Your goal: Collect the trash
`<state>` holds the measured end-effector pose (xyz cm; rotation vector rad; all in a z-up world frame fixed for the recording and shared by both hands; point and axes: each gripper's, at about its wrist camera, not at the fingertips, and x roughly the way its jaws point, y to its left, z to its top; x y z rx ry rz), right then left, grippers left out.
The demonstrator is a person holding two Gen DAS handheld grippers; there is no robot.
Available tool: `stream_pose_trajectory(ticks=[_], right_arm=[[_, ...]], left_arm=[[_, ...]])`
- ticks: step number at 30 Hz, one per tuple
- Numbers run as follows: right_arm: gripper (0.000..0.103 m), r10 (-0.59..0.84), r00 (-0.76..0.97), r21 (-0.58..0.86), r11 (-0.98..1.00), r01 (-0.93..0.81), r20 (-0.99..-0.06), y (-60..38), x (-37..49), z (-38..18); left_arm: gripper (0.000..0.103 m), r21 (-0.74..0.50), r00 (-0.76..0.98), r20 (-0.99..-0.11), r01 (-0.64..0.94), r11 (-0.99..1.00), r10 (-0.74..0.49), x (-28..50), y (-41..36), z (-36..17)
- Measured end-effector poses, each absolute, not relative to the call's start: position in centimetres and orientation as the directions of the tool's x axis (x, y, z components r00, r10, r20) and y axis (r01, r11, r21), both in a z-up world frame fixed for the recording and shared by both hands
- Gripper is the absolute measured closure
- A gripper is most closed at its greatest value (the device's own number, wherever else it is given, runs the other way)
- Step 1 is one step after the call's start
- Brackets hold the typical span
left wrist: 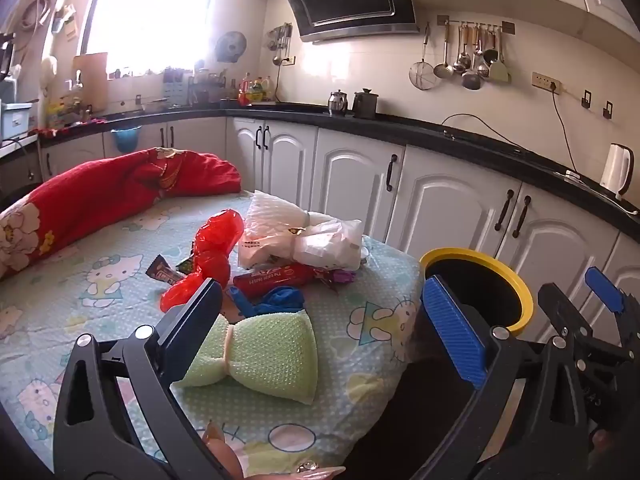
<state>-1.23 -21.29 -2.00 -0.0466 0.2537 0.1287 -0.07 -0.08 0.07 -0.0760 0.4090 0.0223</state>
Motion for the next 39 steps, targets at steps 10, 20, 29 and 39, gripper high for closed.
stream_pose_trajectory(ticks=[10, 20, 29, 39], right_arm=[[0.006, 0.104, 0.964, -0.048, 0.992, -0.119, -0.246, -21.7, -1.1, -1.5], [0.006, 0.109, 0.963, -0.044, 0.991, -0.123, -0.245, -21.9, -1.0, -1.6], [0.006, 0.107, 0.964, -0.046, 0.991, -0.122, -0.244, -21.9, -1.0, -1.6], [0.006, 0.108, 0.964, -0.047, 0.991, -0.122, -0.243, -21.8, -1.0, -1.6]], left_arm=[[0.011, -0.082, 0.918, -0.397, -0.027, 0.996, -0.008, -0.5, -0.7, 0.3], [0.011, -0.084, 0.918, -0.397, -0.026, 0.996, -0.01, -0.5, -0.5, 0.4], [0.011, -0.084, 0.919, -0.395, -0.022, 0.996, -0.012, -0.5, -0.6, 0.6], [0.011, -0.085, 0.919, -0.394, -0.023, 0.996, -0.012, -0.6, -0.8, 0.6]])
